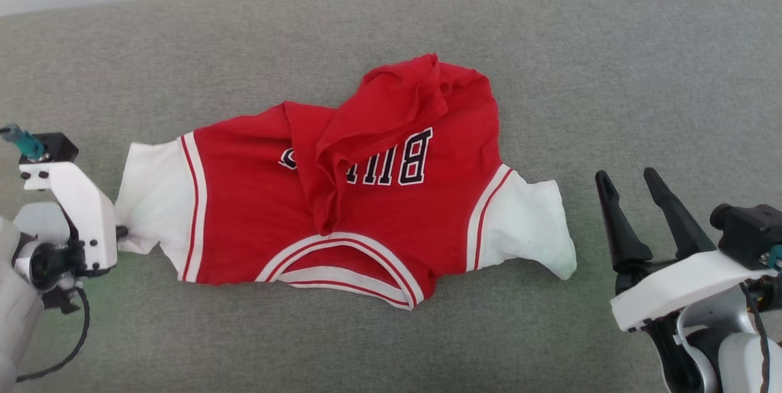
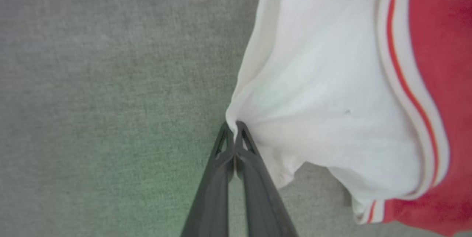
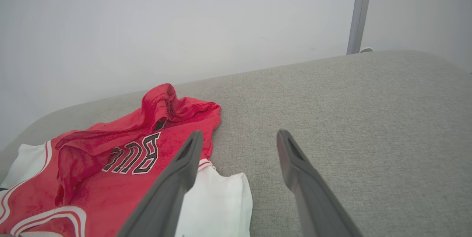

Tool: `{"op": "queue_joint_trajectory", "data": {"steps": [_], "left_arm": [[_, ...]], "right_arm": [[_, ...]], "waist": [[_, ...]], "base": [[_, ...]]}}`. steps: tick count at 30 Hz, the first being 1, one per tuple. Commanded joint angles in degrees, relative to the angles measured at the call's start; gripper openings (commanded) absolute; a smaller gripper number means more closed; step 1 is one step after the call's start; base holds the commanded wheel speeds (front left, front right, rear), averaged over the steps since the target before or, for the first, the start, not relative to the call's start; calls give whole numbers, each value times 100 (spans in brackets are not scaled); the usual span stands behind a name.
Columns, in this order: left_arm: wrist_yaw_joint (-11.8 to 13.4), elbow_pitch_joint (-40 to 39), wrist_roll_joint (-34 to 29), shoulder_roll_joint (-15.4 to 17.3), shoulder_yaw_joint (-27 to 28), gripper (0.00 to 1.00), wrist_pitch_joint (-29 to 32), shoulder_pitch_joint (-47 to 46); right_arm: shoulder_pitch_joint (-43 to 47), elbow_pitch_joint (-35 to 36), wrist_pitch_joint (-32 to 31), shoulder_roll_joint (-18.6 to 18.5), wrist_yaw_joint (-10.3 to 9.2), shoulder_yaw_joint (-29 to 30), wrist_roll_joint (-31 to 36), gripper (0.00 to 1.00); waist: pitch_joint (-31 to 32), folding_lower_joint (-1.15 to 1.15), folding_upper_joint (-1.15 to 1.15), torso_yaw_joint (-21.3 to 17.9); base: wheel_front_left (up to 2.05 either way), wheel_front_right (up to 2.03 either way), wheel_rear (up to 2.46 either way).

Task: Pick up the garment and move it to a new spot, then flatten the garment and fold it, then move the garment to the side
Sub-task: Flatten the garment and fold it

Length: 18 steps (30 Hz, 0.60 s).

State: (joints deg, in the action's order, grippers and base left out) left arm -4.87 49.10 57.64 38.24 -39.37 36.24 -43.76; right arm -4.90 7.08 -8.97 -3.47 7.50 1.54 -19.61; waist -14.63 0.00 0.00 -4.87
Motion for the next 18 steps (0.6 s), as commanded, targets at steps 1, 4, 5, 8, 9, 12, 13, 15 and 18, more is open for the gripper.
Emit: {"op": "queue_joint_trajectory", "data": {"steps": [1,4,5,8,9,12,13,15,18], "left_arm": [[-1,47,41,29,-108,0,148,328],[53,-208,89,171,-85,0,227,416],[113,-306,103,219,-87,0,281,464],[315,-658,155,415,-66,0,458,653],[411,-776,161,487,-45,0,524,726],[718,-1353,319,722,52,0,700,1011],[789,-1503,356,763,73,0,708,1082],[858,-1641,370,817,105,0,654,1144],[1021,-2004,416,856,173,87,567,1284]], "right_arm": [[68,20,-39,-4,-1,12,7,100],[105,32,-131,-16,-1,52,29,100],[130,38,-168,-21,-1,68,34,100],[177,59,-281,-38,-2,59,43,100],[175,71,-313,-42,-1,68,42,100],[170,121,-416,-54,-1,65,37,100],[163,131,-446,-63,-2,66,36,100],[152,137,-457,-64,-2,61,40,100],[106,186,-526,-82,-2,16,26,100]], "waist": [[67,0,0,85],[148,0,0,206],[172,0,0,246],[226,0,0,338],[239,0,0,370],[239,0,0,452],[232,0,0,466],[222,0,0,476],[160,0,0,504]], "base": [[0,0,0],[0,0,0],[0,0,0],[0,0,0],[0,0,0],[0,0,0],[0,0,0],[0,0,0],[0,0,0]]}}
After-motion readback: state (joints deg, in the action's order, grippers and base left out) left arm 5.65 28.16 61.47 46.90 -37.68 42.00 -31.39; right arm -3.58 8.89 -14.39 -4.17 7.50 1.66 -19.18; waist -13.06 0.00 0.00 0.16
